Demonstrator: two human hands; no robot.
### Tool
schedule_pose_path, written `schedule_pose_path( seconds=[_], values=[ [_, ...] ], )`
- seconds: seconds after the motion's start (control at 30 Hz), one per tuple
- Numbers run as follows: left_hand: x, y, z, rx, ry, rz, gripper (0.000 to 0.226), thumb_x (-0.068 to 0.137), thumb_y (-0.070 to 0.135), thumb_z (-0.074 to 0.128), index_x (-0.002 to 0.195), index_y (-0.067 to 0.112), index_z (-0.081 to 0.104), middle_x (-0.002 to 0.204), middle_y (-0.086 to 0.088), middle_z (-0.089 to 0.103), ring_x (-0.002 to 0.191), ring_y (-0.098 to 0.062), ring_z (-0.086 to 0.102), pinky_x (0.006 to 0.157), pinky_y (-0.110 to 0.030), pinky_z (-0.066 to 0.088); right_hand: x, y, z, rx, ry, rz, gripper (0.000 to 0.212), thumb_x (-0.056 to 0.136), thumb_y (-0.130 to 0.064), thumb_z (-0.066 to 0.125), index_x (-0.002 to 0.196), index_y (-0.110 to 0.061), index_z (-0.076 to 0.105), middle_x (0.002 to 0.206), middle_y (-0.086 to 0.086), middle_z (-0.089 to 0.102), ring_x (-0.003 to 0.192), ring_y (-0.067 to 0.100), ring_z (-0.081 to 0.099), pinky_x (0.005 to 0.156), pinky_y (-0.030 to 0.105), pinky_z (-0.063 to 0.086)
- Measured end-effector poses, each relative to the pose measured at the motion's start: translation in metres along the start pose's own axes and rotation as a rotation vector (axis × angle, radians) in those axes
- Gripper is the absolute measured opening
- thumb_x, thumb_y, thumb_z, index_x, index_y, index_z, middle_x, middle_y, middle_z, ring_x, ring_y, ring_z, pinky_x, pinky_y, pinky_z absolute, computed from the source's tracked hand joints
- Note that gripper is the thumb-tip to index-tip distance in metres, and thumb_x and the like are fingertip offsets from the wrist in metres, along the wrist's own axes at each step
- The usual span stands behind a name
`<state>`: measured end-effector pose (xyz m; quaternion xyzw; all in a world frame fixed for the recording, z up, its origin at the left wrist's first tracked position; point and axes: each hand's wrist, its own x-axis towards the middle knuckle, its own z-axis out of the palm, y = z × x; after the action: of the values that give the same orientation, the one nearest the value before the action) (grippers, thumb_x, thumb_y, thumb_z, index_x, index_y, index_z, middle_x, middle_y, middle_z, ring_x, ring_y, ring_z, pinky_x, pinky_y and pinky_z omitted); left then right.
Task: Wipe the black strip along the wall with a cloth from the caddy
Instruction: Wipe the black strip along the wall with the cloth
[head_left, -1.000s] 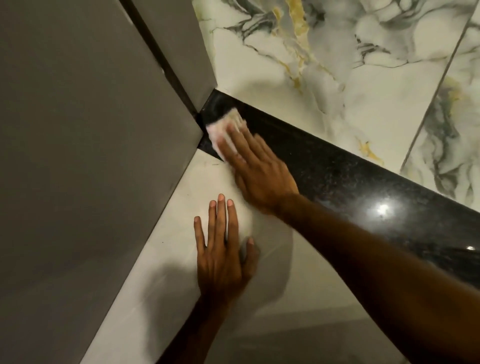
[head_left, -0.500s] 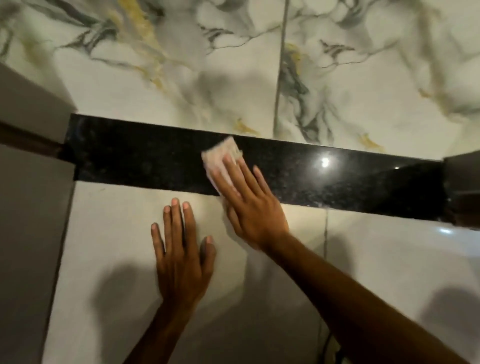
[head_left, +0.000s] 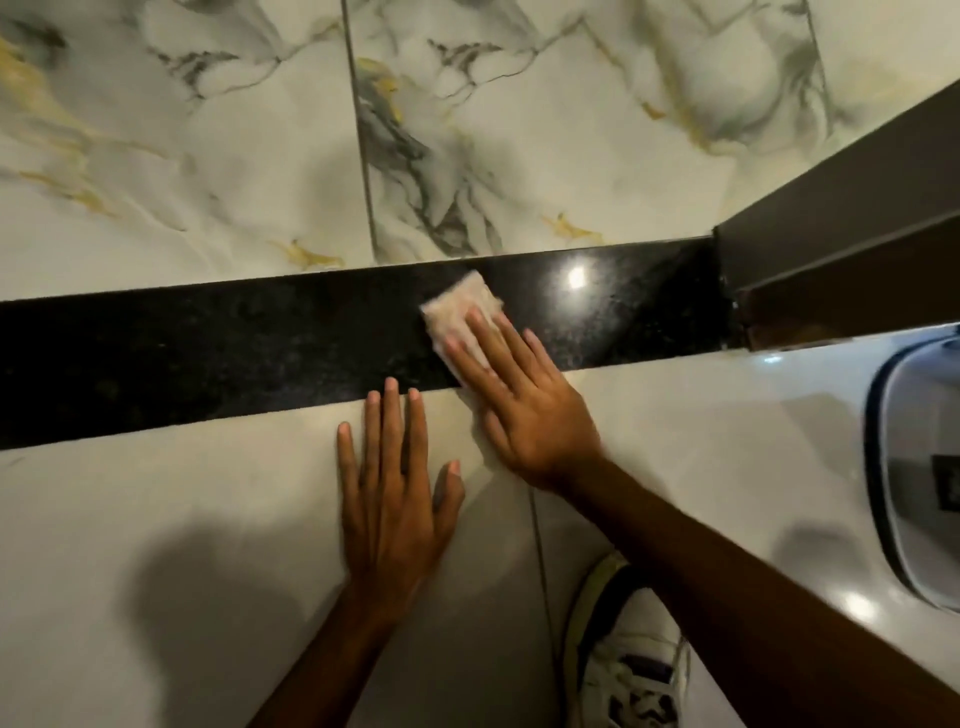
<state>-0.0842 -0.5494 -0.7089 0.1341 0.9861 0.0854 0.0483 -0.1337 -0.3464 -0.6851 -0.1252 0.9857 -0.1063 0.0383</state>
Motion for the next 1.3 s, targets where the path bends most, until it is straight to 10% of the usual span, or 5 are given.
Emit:
schedule_pose_path(
  seconds=[0.23, 0.87, 0.97, 1.07, 1.3],
  values=[
    [0.009, 0.016, 0.010, -0.001, -0.034, 0.131, 0.077, 0.109, 0.051, 0.030, 0.174, 0.014, 0.014, 0.184, -0.015, 0.010, 0.171, -0.030, 0.008, 0.139, -0.056, 0.005, 0.007, 0.077, -0.017, -0.008, 0.199, 0.758, 0.066, 0.115, -0.032, 0.027, 0.177, -0.015, 0.011, 0.186, 0.016, 0.007, 0.174, 0.036, 0.008, 0.141, 0.057, 0.022],
    [0.023, 0.034, -0.013, 0.005, -0.194, 0.200, 0.076, 0.108, 0.052, 0.028, 0.173, 0.014, 0.015, 0.182, -0.020, 0.010, 0.170, -0.035, 0.009, 0.138, -0.059, 0.007, 0.006, 0.037, -0.023, 0.227, 0.077, 0.716, 0.075, 0.113, 0.000, 0.043, 0.177, -0.013, 0.006, 0.186, 0.015, -0.004, 0.174, 0.035, -0.003, 0.140, 0.048, 0.029],
    [0.018, 0.043, -0.070, 0.022, -0.276, 0.246, 0.079, 0.108, 0.057, 0.026, 0.172, 0.012, 0.018, 0.181, -0.022, 0.013, 0.168, -0.040, 0.016, 0.136, -0.065, 0.018, -0.041, 0.000, -0.063, 0.406, -0.136, 0.731, 0.091, 0.106, 0.013, 0.044, 0.177, -0.023, -0.002, 0.186, 0.006, -0.017, 0.173, 0.032, -0.010, 0.117, 0.041, 0.058],
    [0.002, 0.056, -0.149, 0.059, -0.268, 0.294, 0.083, 0.107, 0.059, 0.032, 0.173, 0.009, 0.021, 0.180, -0.024, 0.017, 0.167, -0.042, 0.019, 0.135, -0.066, 0.021, -0.081, -0.024, -0.119, 0.642, -0.345, 0.921, 0.082, 0.114, 0.001, 0.045, 0.177, -0.024, 0.000, 0.187, 0.002, -0.011, 0.174, 0.027, -0.007, 0.141, 0.054, 0.021],
    [-0.038, 0.115, -0.401, -0.039, -0.299, 0.387, 0.077, 0.109, 0.054, 0.037, 0.171, 0.009, 0.028, 0.177, -0.024, 0.028, 0.165, -0.040, 0.028, 0.131, -0.066, 0.032, -0.172, -0.102, -0.367, 0.978, 0.000, 1.124, 0.055, 0.122, -0.023, 0.033, 0.176, -0.026, 0.021, 0.184, -0.009, 0.023, 0.168, 0.003, 0.020, 0.140, 0.022, 0.015]
  ],
)
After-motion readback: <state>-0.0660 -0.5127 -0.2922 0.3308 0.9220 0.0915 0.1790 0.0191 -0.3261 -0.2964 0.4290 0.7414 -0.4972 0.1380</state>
